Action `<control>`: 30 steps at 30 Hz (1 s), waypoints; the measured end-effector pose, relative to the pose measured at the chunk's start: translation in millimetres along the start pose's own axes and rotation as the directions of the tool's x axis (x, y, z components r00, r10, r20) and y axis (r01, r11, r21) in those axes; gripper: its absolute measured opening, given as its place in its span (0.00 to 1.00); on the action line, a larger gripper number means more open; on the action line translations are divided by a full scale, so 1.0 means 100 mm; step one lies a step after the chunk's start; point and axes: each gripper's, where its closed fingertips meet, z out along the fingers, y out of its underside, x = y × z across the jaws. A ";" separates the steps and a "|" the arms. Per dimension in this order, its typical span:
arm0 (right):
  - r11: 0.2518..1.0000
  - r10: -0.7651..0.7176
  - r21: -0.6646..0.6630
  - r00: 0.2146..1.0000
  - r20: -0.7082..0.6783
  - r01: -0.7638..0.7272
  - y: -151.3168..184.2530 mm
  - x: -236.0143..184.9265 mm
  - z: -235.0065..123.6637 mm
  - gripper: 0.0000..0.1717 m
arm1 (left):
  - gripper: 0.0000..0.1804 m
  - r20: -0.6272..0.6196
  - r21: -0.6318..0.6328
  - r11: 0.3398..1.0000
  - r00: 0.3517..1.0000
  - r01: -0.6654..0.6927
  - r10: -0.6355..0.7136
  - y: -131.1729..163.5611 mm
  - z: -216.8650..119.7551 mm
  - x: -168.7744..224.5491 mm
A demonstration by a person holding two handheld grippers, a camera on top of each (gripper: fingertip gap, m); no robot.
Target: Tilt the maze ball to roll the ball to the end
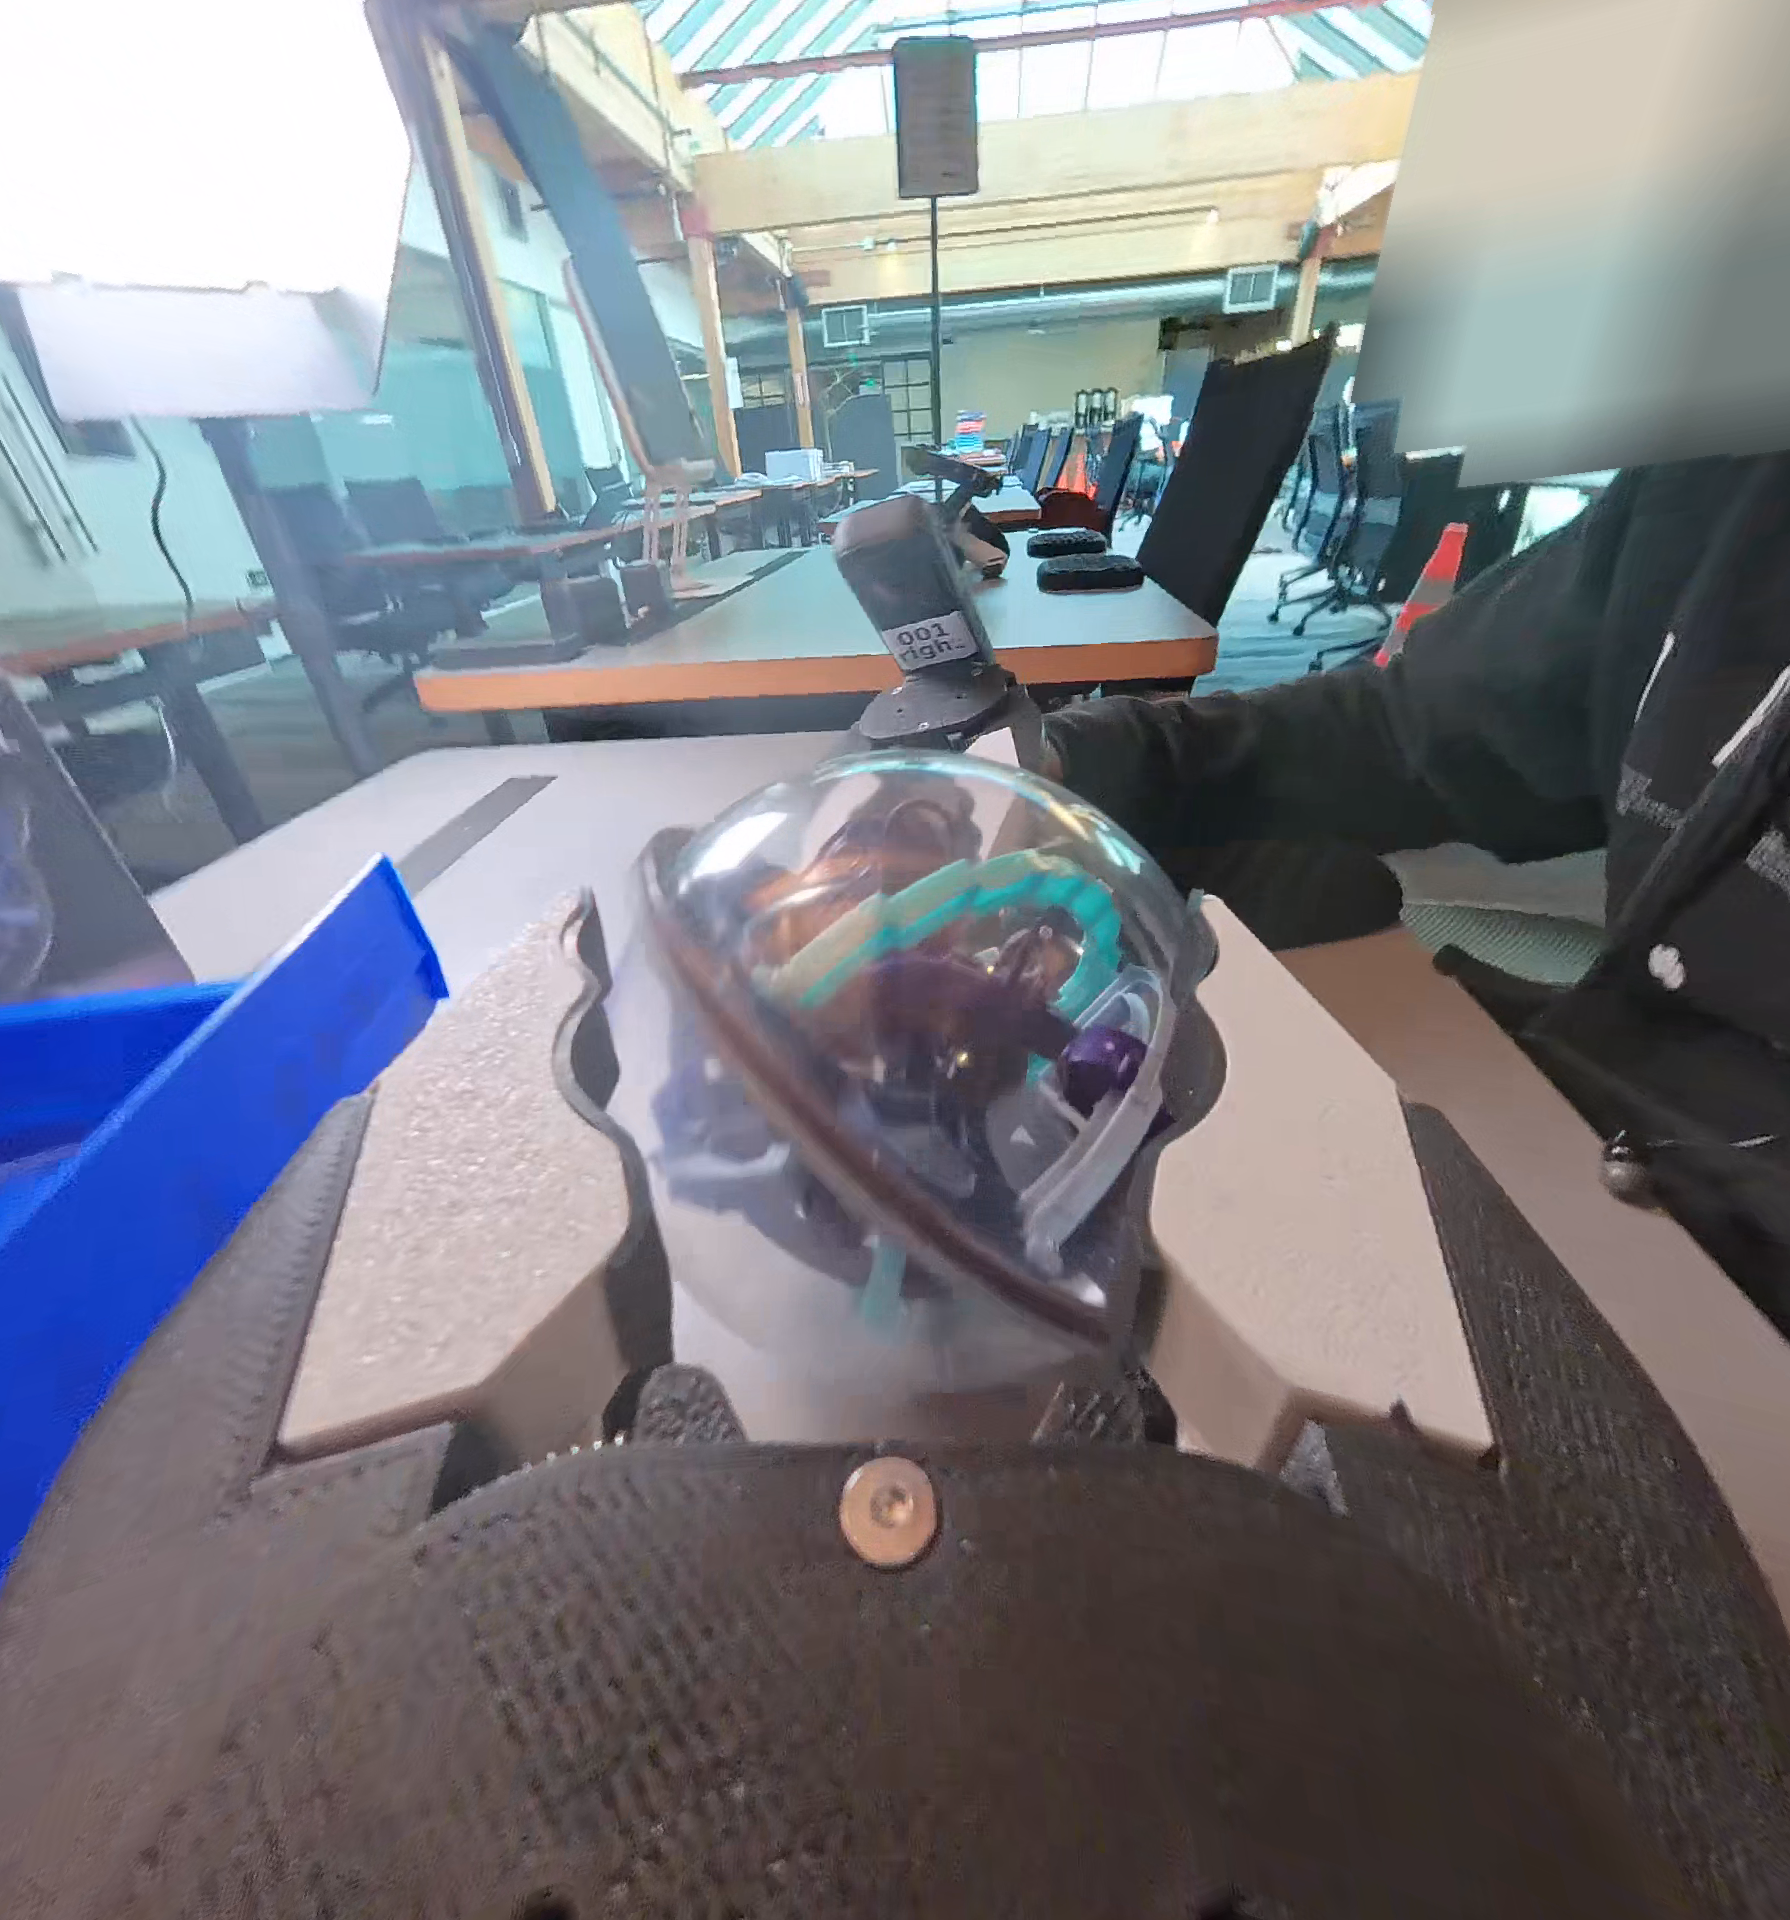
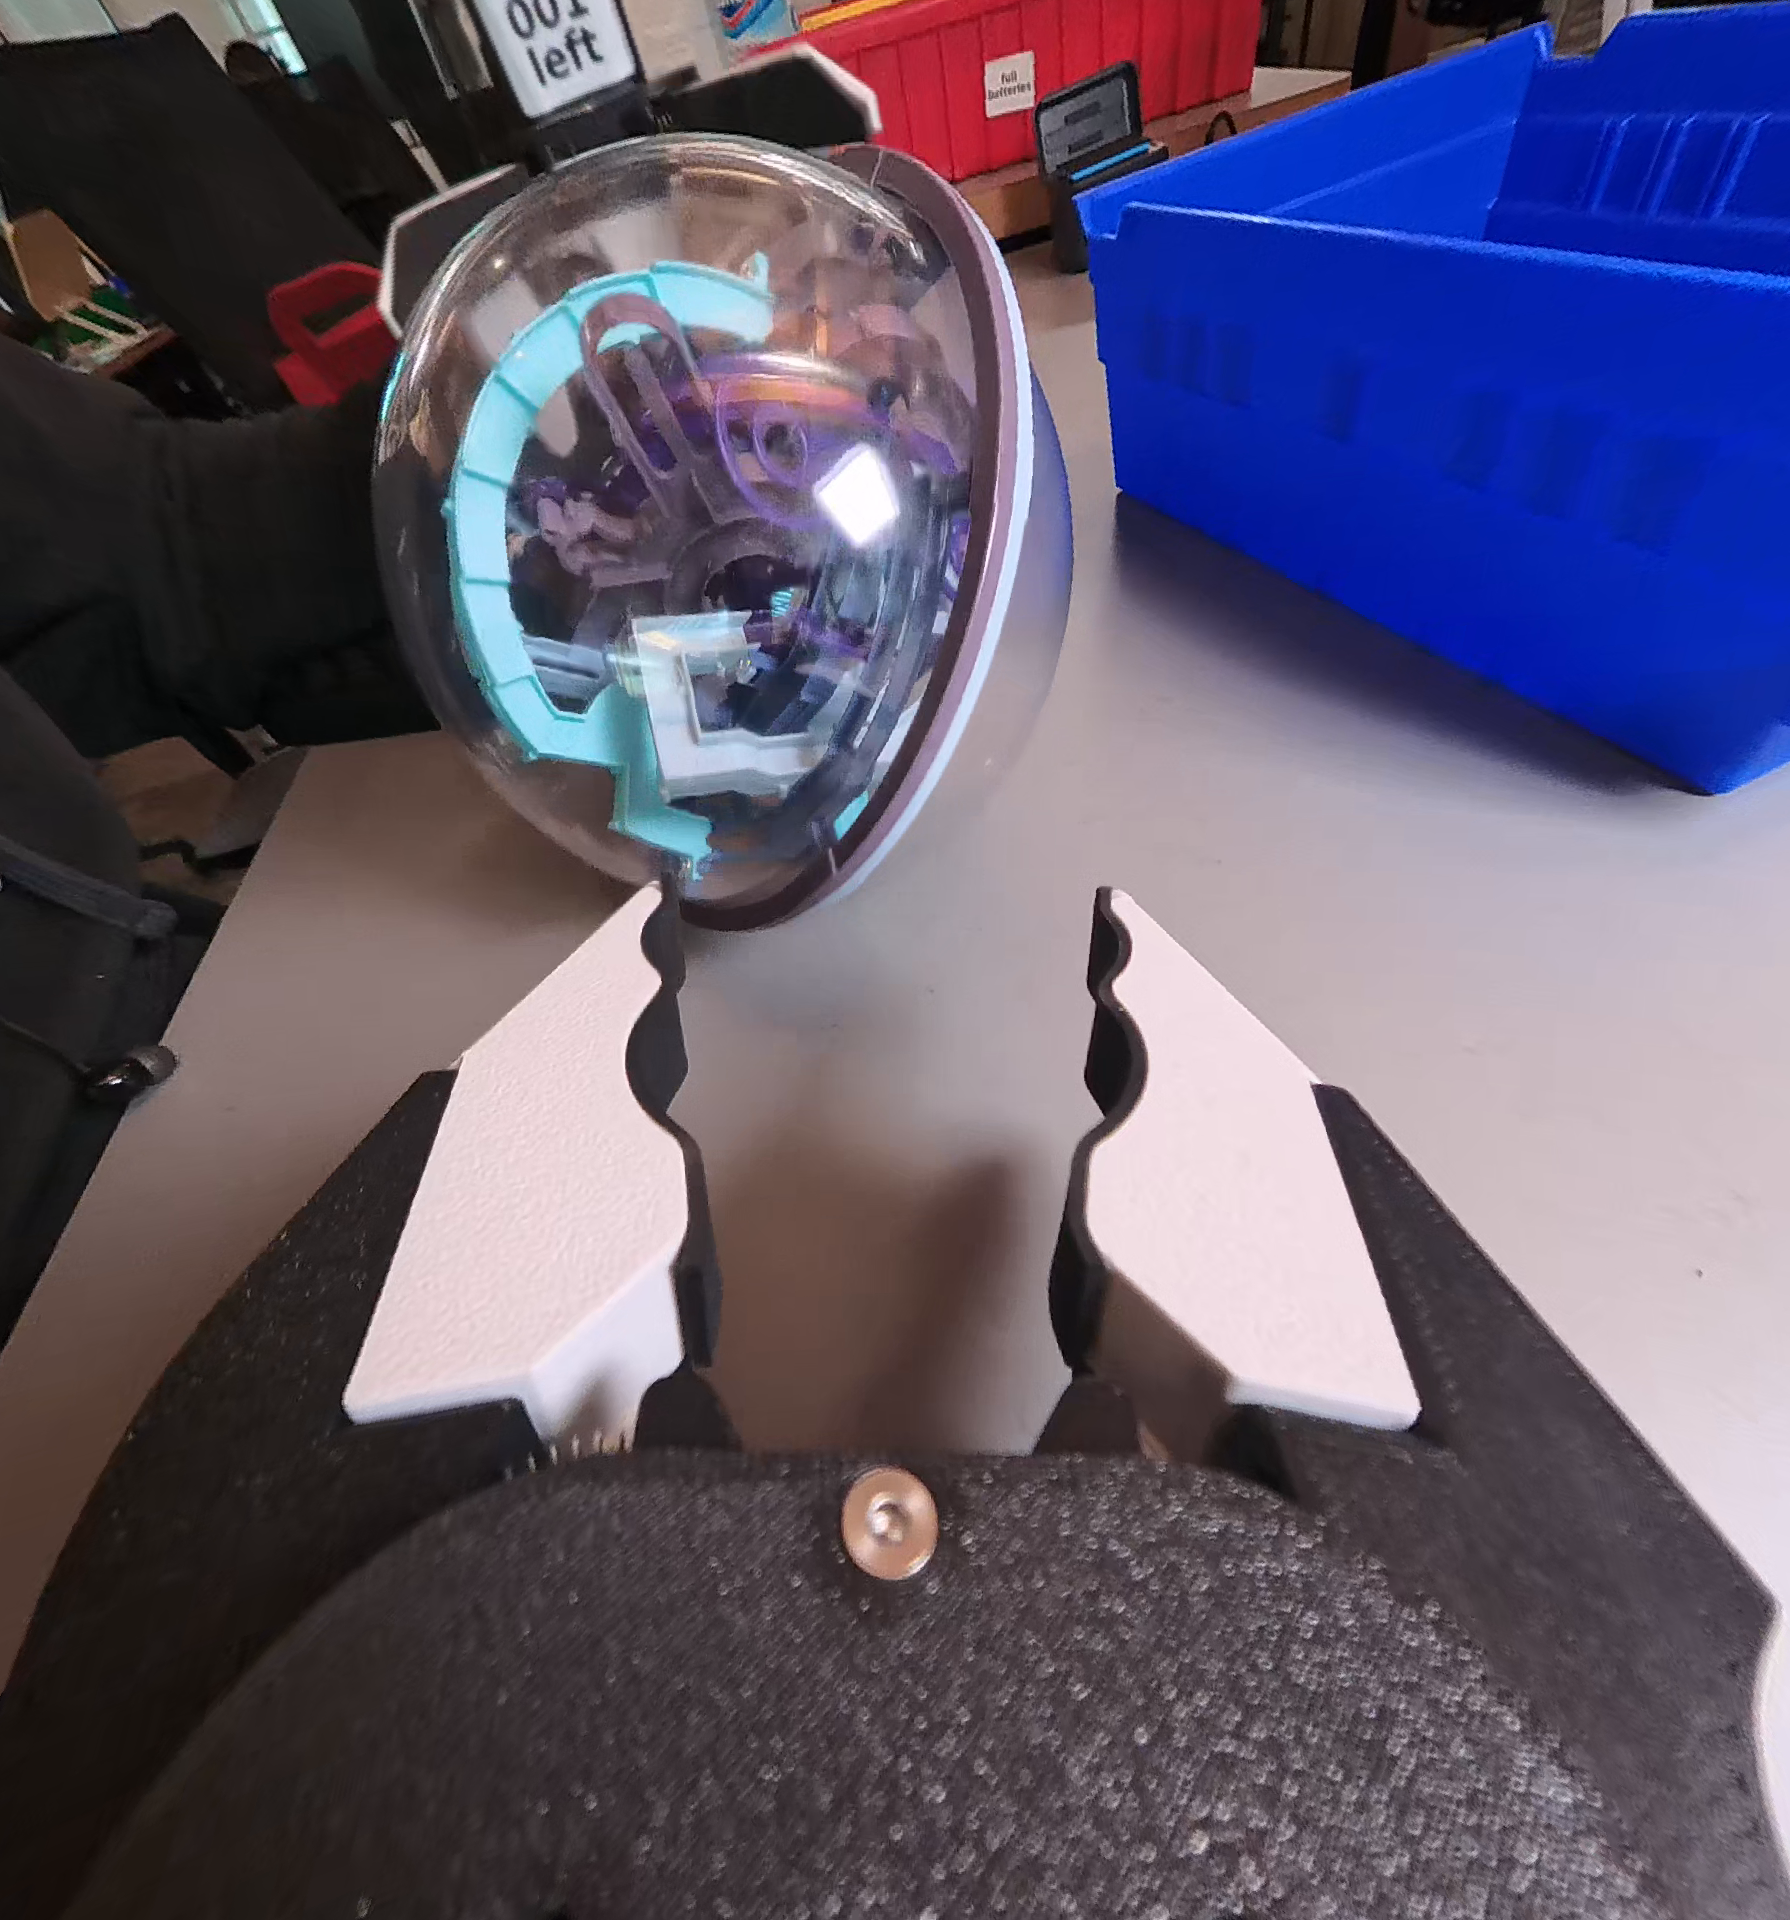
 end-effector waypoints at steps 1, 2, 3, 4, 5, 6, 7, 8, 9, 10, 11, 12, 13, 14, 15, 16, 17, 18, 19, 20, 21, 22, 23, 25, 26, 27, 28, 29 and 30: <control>1.000 -0.001 0.001 1.000 -0.001 0.001 0.00 0.00 0.00 0.44 | 0.57 0.006 -0.007 0.999 0.999 -0.039 0.039 -0.01 0.02 0.02; 1.000 -0.001 0.004 1.000 -0.003 0.001 -0.01 0.00 0.00 0.44 | 0.55 0.017 -0.024 0.997 0.997 -0.072 0.072 -0.01 0.03 0.03; 1.000 0.001 0.006 1.000 -0.005 -0.001 -0.01 0.01 0.00 0.44 | 0.54 0.027 -0.046 0.994 0.995 -0.097 0.098 0.01 0.02 0.02; 1.000 0.006 0.008 1.000 -0.006 -0.006 -0.01 0.01 0.00 0.44 | 0.54 0.037 -0.053 0.994 0.994 -0.098 0.100 0.00 0.01 0.01; 1.000 0.010 0.009 1.000 -0.007 -0.010 -0.01 0.02 -0.01 0.44 | 0.53 0.045 -0.065 0.994 0.994 -0.091 0.094 0.01 0.00 -0.01; 1.000 0.013 0.011 1.000 -0.008 -0.013 -0.01 0.03 -0.01 0.44 | 0.52 0.057 -0.076 0.994 0.994 -0.084 0.089 0.01 -0.02 -0.03; 1.000 0.014 0.014 1.000 -0.009 -0.014 -0.02 0.03 -0.01 0.44 | 0.50 0.064 -0.087 0.993 0.994 -0.077 0.083 0.02 -0.03 -0.04; 1.000 0.014 0.017 1.000 -0.010 -0.014 -0.02 0.03 -0.01 0.44 | 0.50 0.075 -0.100 0.993 0.995 -0.062 0.070 0.04 -0.03 -0.06; 1.000 0.016 0.021 1.000 -0.010 -0.016 -0.03 0.03 -0.01 0.44 | 0.50 0.092 -0.119 0.992 0.994 -0.040 0.051 0.06 -0.02 -0.09; 1.000 0.017 0.024 1.000 -0.010 -0.017 -0.03 0.03 -0.02 0.44 | 0.51 0.115 -0.132 0.991 0.992 -0.036 0.052 0.08 -0.02 -0.13; 0.999 0.019 0.029 1.000 -0.009 -0.019 -0.04 0.03 -0.02 0.44 | 0.52 0.121 -0.160 0.986 0.991 -0.039 0.059 0.11 -0.03 -0.13; 0.999 0.020 0.035 1.000 -0.008 -0.019 -0.05 0.04 -0.03 0.44 | 0.54 0.117 -0.199 0.979 0.991 -0.046 0.070 0.15 -0.04 -0.12; 0.999 0.020 0.041 1.000 -0.008 -0.020 -0.06 0.04 -0.03 0.44 | 0.55 0.111 -0.234 0.971 0.991 -0.043 0.071 0.18 -0.07 -0.12; 0.999 0.021 0.047 1.000 -0.008 -0.021 -0.07 0.04 -0.04 0.44 | 0.57 0.108 -0.242 0.970 0.993 -0.027 0.055 0.18 -0.10 -0.11; 0.998 0.023 0.051 1.000 -0.007 -0.023 -0.08 0.04 -0.04 0.44 | 0.59 0.111 -0.226 0.974 0.993 -0.003 0.029 0.16 -0.12 -0.12; 0.998 0.026 0.053 1.000 -0.002 -0.025 -0.08 0.03 -0.04 0.45 | 0.60 0.118 -0.200 0.980 0.993 0.023 0.001 0.13 -0.15 -0.15; 0.998 0.030 0.055 0.999 0.010 -0.031 -0.08 0.02 -0.03 0.46 | 0.61 0.132 -0.176 0.983 0.991 0.045 -0.021 0.12 -0.17 -0.19; 0.998 0.036 0.056 0.999 0.024 -0.037 -0.08 -0.01 -0.03 0.46 | 0.63 0.140 -0.162 0.985 0.989 0.059 -0.037 0.13 -0.17 -0.22; 0.998 0.038 0.053 0.999 0.036 -0.040 -0.07 -0.03 -0.02 0.47 | 0.66 0.141 -0.158 0.985 0.989 0.070 -0.047 0.16 -0.17 -0.24; 0.998 0.035 0.048 0.998 0.046 -0.037 -0.07 -0.05 -0.01 0.48 | 0.69 0.140 -0.164 0.983 0.989 0.080 -0.057 0.20 -0.16 -0.25; 0.999 0.028 0.043 0.998 0.056 -0.031 -0.06 -0.08 0.00 0.48 | 0.71 0.132 -0.174 0.980 0.989 0.094 -0.071 0.24 -0.14 -0.24; 0.999 0.023 0.038 0.998 0.065 -0.025 -0.06 -0.11 0.01 0.48 | 0.72 0.128 -0.187 0.976 0.988 0.110 -0.087 0.29 -0.13 -0.24; 0.999 0.019 0.030 0.997 0.073 -0.021 -0.05 -0.14 0.02 0.48 | 0.73 0.140 -0.196 0.973 0.986 0.118 -0.091 0.32 -0.11 -0.25; 1.000 0.008 0.011 0.996 0.087 -0.009 -0.03 -0.19 0.05 0.47 | 0.74 0.148 -0.219 0.969 0.986 0.113 -0.081 0.37 -0.10 -0.26; 1.000 0.004 0.000 0.996 0.091 -0.004 -0.02 -0.21 0.07 0.47 | 0.73 0.138 -0.235 0.966 0.987 0.110 -0.079 0.39 -0.10 -0.24; 1.000 0.000 -0.015 0.996 0.089 0.001 0.01 -0.22 0.08 0.46 | 0.73 0.118 -0.249 0.962 0.990 0.109 -0.082 0.40 -0.11 -0.20; 0.999 -0.004 -0.032 0.997 0.083 0.006 0.04 -0.22 0.10 0.45 | 0.70 0.096 -0.257 0.960 0.992 0.109 -0.087 0.41 -0.13 -0.16; 0.999 -0.009 -0.049 0.997 0.082 0.013 0.06 -0.22 0.11 0.44 | 0.67 0.091 -0.251 0.961 0.991 0.116 -0.096 0.39 -0.16 -0.16; 0.998 -0.016 -0.059 0.996 0.087 0.021 0.08 -0.24 0.12 0.44 | 0.65 0.104 -0.227 0.965 0.988 0.132 -0.110 0.34 -0.19 -0.20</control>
